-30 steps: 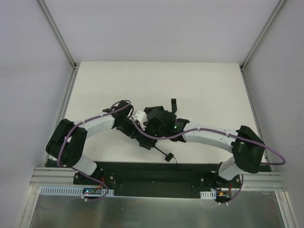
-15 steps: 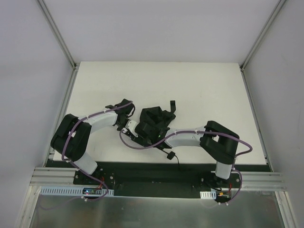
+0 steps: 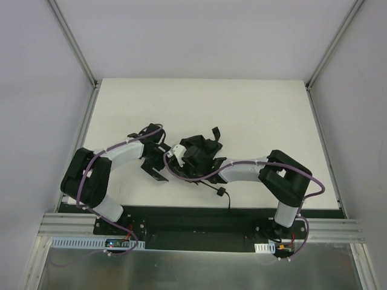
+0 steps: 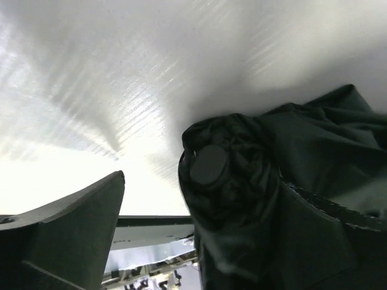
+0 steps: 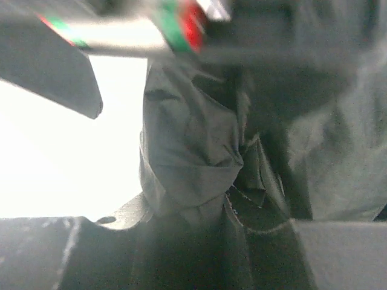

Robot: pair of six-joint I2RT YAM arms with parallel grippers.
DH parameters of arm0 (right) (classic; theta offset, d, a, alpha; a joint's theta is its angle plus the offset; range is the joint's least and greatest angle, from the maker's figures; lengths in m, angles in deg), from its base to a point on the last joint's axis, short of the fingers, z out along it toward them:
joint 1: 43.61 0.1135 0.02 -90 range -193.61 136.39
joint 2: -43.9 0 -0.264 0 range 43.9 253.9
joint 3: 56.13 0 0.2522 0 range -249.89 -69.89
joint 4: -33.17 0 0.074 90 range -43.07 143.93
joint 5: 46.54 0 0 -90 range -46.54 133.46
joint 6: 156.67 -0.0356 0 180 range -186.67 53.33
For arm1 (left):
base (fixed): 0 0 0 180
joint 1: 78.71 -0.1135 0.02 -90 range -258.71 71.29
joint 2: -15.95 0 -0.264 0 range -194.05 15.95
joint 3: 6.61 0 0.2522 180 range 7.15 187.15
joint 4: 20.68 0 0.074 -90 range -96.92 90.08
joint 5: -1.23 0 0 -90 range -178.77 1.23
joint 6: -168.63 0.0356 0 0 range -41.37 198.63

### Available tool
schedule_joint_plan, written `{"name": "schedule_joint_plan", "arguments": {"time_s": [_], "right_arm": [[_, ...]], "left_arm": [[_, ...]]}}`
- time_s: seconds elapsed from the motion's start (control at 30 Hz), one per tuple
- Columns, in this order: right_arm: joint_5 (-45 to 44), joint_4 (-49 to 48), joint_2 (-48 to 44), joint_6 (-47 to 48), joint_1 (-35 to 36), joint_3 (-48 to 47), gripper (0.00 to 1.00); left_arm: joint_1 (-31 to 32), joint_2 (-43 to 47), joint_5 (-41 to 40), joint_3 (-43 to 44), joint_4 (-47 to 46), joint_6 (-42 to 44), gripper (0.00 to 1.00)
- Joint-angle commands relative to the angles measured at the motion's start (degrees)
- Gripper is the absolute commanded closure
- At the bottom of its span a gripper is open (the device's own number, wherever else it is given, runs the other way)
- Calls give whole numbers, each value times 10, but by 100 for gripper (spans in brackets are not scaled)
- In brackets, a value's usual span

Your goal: Put away the umbrella

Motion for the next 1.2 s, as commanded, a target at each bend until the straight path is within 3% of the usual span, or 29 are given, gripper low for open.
{"name": "schedule_joint_plan", "arguments": {"time_s": [0.0, 0.2, 0.4, 0.9, 1.07, 1.17], "right_arm": [[180, 109, 47, -67, -51, 46, 100], [342, 102, 94, -114, -108, 33, 100], [473, 109, 161, -184, -150, -22, 100], [599, 115, 233, -252, -202, -88, 100], [612, 116, 226, -252, -204, -95, 100], [615, 120, 223, -254, -204, -106, 100]], "left_arm": [[-38, 98, -9, -43, -56, 76, 1], [-60, 215, 18, -137, -168, 72, 1], [-53, 254, 48, -218, -244, 36, 1], [-20, 118, -4, -258, -417, -14, 1], [-19, 68, -5, -279, -501, -32, 21], [-15, 40, 1, -280, -513, -33, 39]]}}
